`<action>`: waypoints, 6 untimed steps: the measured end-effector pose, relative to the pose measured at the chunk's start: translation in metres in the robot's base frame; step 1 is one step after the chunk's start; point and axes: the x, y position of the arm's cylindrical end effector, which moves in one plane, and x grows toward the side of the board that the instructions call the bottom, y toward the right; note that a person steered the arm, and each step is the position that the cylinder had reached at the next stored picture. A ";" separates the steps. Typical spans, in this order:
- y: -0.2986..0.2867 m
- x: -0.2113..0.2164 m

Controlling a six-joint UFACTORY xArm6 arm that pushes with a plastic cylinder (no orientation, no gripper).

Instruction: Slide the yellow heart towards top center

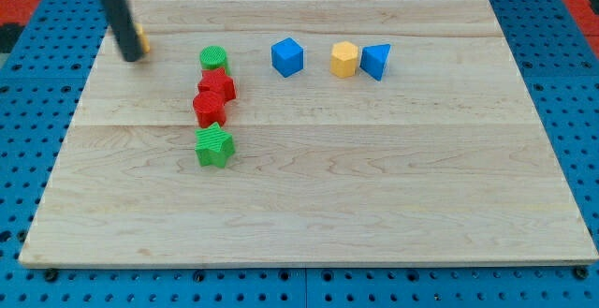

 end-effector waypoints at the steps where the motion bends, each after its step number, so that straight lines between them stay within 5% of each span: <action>1: -0.002 -0.048; 2: 0.099 -0.049; 3: 0.075 -0.049; 4: 0.054 -0.003; 5: 0.089 -0.001; 6: 0.149 -0.050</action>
